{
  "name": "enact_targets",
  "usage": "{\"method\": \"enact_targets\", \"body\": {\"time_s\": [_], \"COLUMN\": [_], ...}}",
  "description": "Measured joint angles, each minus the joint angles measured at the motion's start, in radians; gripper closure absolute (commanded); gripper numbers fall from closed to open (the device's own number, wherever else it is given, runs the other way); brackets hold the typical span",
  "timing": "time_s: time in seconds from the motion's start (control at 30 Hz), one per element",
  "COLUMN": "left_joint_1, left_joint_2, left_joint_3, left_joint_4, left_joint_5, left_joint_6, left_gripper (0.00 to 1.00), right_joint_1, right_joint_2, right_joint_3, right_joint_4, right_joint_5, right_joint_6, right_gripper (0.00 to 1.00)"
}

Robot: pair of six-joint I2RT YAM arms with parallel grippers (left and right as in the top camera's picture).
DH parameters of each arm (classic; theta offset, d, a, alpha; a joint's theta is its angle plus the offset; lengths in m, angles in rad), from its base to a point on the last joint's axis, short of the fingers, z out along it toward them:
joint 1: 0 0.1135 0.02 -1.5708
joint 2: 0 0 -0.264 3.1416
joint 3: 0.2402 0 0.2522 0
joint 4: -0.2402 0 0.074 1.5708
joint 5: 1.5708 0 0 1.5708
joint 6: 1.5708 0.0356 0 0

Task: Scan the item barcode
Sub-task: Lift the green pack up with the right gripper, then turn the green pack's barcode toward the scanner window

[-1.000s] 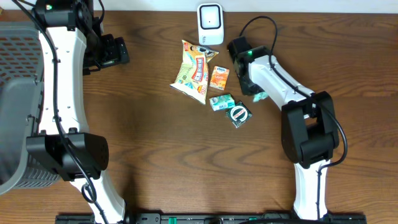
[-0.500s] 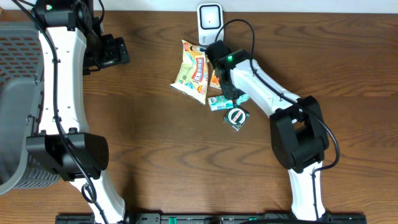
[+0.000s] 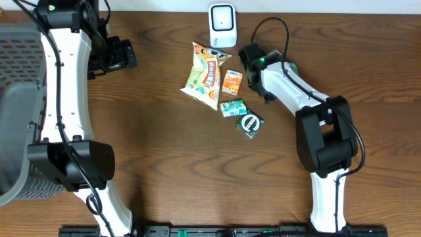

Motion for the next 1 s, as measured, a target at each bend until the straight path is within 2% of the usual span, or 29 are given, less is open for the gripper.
{"method": "enact_targets", "body": {"time_s": [0.2, 0.27, 0.4, 0.43, 0.53, 0.63, 0.7, 0.83, 0.87, 0.9, 1.0], "left_joint_1": [0.000, 0.000, 0.000, 0.000, 0.000, 0.000, 0.000, 0.000, 0.000, 0.000, 0.000], "left_joint_2": [0.000, 0.000, 0.000, 0.000, 0.000, 0.000, 0.000, 0.000, 0.000, 0.000, 0.000], "left_joint_3": [0.000, 0.000, 0.000, 0.000, 0.000, 0.000, 0.000, 0.000, 0.000, 0.000, 0.000], "left_joint_4": [0.000, 0.000, 0.000, 0.000, 0.000, 0.000, 0.000, 0.000, 0.000, 0.000, 0.000], "left_joint_5": [0.000, 0.000, 0.000, 0.000, 0.000, 0.000, 0.000, 0.000, 0.000, 0.000, 0.000], "left_joint_6": [0.000, 0.000, 0.000, 0.000, 0.000, 0.000, 0.000, 0.000, 0.000, 0.000, 0.000], "left_gripper": [0.02, 0.02, 0.02, 0.02, 0.02, 0.02, 0.02, 0.02, 0.02, 0.02, 0.02], "right_joint_1": [0.026, 0.038, 0.071, 0.080, 0.139, 0.179, 0.180, 0.107, 0.080, 0.013, -0.138], "right_joint_2": [0.002, 0.002, 0.002, 0.002, 0.002, 0.002, 0.003, 0.002, 0.002, 0.002, 0.002], "right_joint_3": [-0.006, -0.007, -0.009, -0.009, -0.008, 0.024, 0.084, 0.230, 0.245, 0.267, 0.273], "right_joint_4": [0.010, 0.011, 0.001, 0.000, 0.004, -0.033, -0.068, -0.111, -0.115, -0.116, -0.131], "right_joint_5": [-0.075, -0.103, -0.171, -0.182, -0.209, -0.225, -0.235, -0.315, -0.352, -0.438, -0.656], "right_joint_6": [-0.024, -0.028, -0.032, -0.032, -0.021, 0.001, 0.005, -0.002, -0.009, -0.028, -0.094], "right_gripper": [0.84, 0.75, 0.71, 0.61, 0.48, 0.26, 0.21, 0.19, 0.14, 0.11, 0.11]}}
